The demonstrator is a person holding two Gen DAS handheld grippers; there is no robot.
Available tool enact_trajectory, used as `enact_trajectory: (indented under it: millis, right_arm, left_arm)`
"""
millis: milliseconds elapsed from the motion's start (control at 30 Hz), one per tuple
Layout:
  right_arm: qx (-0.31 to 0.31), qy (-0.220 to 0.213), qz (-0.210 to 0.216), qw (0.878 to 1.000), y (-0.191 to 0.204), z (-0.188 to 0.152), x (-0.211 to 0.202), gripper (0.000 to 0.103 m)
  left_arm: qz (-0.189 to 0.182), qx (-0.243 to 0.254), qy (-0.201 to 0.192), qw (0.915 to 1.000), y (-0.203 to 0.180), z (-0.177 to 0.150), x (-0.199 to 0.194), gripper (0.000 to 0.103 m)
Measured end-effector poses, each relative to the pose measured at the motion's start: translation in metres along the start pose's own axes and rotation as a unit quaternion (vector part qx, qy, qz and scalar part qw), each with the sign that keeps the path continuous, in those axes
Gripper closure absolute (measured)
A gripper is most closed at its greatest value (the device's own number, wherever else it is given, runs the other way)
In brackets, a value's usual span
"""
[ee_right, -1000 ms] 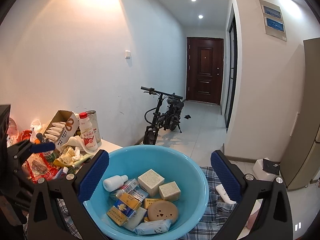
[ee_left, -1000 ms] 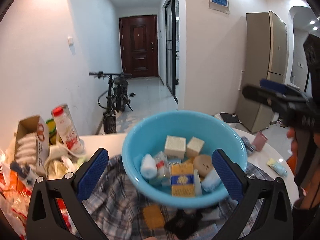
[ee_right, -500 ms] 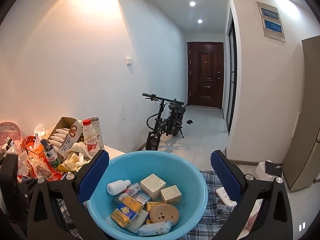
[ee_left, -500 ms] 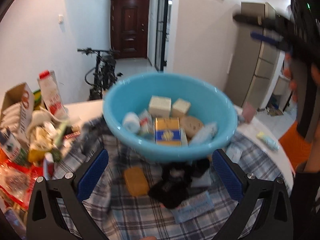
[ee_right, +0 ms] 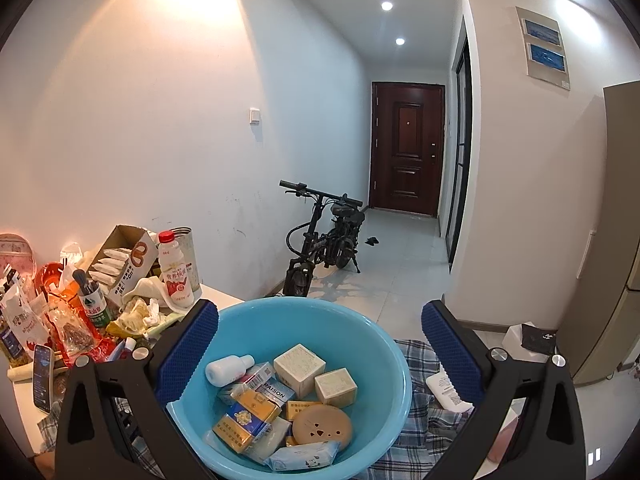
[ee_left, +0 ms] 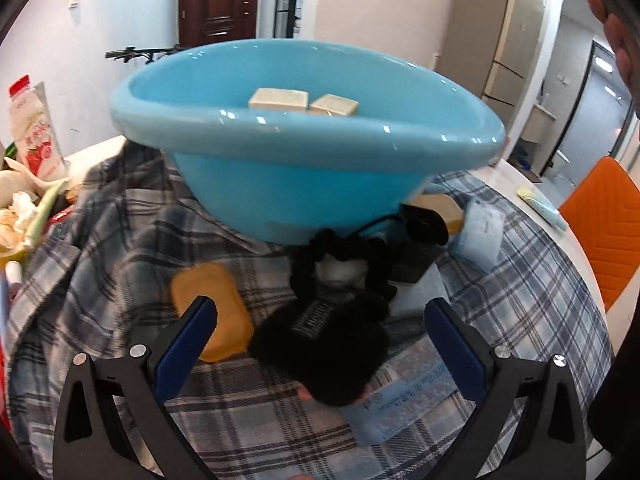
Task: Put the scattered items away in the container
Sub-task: 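Lower the left gripper to the table and grasp the black fabric item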
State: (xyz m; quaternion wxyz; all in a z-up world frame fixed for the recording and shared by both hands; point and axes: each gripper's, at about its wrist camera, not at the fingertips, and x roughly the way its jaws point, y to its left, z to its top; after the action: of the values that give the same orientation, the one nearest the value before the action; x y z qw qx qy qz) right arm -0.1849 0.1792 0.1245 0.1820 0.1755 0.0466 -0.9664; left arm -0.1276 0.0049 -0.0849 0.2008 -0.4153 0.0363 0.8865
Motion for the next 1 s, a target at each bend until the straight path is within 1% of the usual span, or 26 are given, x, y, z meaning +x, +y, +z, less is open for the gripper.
enact_trajectory:
  millis: [100,133,167,200,267,300,333,367,400,533,733,867,1000]
  right_arm:
    - [-0.006,0.005,-0.001,1.0,0.003,-0.001,0.003,0.0]
    - [-0.007,0.005,0.0,1.0,0.004,-0.001,0.003,0.0]
    - [-0.008,0.006,0.002,1.0,0.005,-0.001,0.004,0.0]
    - [-0.009,0.007,0.002,1.0,0.006,0.0,0.006,0.0]
    - [-0.013,0.008,0.003,1.0,0.008,-0.001,0.006,0.0]
    - [-0.014,0.008,0.003,1.0,0.008,-0.001,0.006,0.0]
    - [-0.013,0.008,0.004,1.0,0.008,-0.001,0.007,0.0]
    - [-0.013,0.008,0.004,1.0,0.008,-0.001,0.007,0.0]
    - [-0.013,0.009,0.004,1.0,0.008,-0.001,0.007,0.0]
    - [-0.014,0.01,0.004,1.0,0.009,-0.002,0.008,0.0]
    - [-0.016,0.01,0.002,1.0,0.009,-0.003,0.008,0.0]
    - [-0.019,0.008,-0.001,1.0,0.01,-0.003,0.006,0.0]
    - [-0.04,-0.015,-0.011,0.999,0.023,0.002,-0.013,0.0]
  left_arm:
    - [0.006,0.005,0.008,0.9999,-0.003,-0.003,0.005,0.0]
    - [0.006,0.004,0.013,0.9999,-0.003,-0.004,0.006,0.002]
    - [0.012,0.009,0.01,0.9998,-0.005,-0.005,0.006,0.008]
    - [0.019,0.016,0.007,0.9997,-0.007,-0.005,0.006,0.012]
    - [0.033,0.025,-0.001,0.9992,-0.01,-0.006,0.005,0.03]
    - [0.038,0.03,-0.004,0.9988,-0.011,-0.006,0.005,0.034]
    - [0.041,0.037,-0.005,0.9985,-0.012,-0.007,0.004,0.047]
    - [0.036,0.039,-0.001,0.9986,-0.013,-0.007,0.004,0.056]
    - [0.028,0.035,0.005,0.999,-0.014,-0.008,0.006,0.056]
    - [0.036,0.04,0.003,0.9986,-0.013,-0.008,0.006,0.061]
    - [0.024,0.017,-0.005,0.9995,-0.005,-0.005,0.0,0.064]
    - [0.017,0.016,-0.022,0.9995,-0.007,-0.003,-0.013,0.064]
    - [0.001,0.019,-0.051,0.9985,-0.011,0.001,-0.034,0.064]
